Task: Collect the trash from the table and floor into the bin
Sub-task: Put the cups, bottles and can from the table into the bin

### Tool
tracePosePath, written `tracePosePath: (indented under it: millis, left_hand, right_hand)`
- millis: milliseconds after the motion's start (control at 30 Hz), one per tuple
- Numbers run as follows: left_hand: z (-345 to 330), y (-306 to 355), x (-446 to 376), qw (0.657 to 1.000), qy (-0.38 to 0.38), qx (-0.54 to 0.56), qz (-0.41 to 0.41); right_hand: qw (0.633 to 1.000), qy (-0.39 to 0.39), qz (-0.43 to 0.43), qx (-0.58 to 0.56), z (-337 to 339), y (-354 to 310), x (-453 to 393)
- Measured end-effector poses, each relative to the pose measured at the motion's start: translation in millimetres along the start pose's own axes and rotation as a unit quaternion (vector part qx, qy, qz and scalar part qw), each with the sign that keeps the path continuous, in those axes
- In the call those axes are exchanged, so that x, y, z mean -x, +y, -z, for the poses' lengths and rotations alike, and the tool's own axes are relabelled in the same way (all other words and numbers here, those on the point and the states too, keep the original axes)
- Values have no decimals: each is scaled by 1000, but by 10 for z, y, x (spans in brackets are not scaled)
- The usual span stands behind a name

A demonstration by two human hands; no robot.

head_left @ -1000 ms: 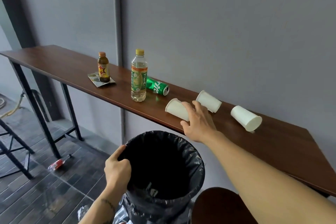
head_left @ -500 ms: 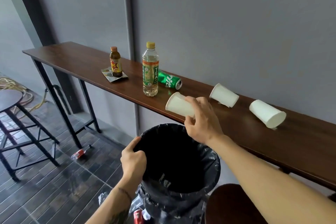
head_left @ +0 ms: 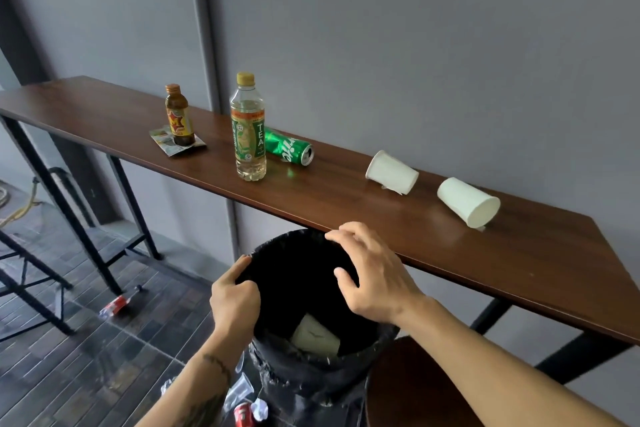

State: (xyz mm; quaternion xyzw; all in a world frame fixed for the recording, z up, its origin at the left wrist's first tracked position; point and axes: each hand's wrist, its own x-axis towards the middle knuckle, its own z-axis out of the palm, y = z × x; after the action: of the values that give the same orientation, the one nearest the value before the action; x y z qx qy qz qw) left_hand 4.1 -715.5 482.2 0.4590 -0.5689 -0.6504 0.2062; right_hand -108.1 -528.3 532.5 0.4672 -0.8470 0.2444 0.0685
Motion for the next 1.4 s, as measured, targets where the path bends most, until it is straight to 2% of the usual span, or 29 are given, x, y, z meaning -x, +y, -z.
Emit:
tracePosePath:
  millis: [133,200,300,367,467,533,600,800,933,1067,1167,1233,1400]
  left_hand:
    - [-102,-44,24,1000,6,-12,-3]
    - [-152,-53,32,1000,6,-13,1]
    - [-228,-34,58,1000,7,-11,10]
    - [-269,-32,67,1000,5,-11,11]
    - [-333,-31,84,1000,3,-14,3]
    - [-371,-7,120,1000,10,-15,-3]
    - [-398,23,148,1000,9,-15,-7]
    - [-395,14,160,1000,15,-4,-13]
    - [-371,70,220,1000,16,5,6]
    - [-357,63,257,1000,14,13,6]
    - [-332,60,264,1000,15,21,8]
    - [-309,78,279,1000,19,19,8]
    - [-221,91,288,1000,15,10,-2]
  right_hand:
    - [994,101,-44,22,518,424,-124]
    - [985,117,-98,78,740,696,-151]
    - [956,86,-213,182,957,1080,-153]
    - [933,73,-285,210,1048,1274,-150]
    - [913,32,-362,183,1128,1492,-162]
    - [911,1,-388,138,1134,1596,-149]
    - [912,2,-396,103,1100,1656,-101]
    - [921,87,-357,133,996,1537,-56]
    - [929,112,-313,162,993,1293,-94]
    - [949,132,-272,90,1068,880,-131]
    - [980,98,-167,35,894,407,-40]
    - [992,44,-118,17,671,139,68]
    - [992,-95,-82,9,157,-113,220]
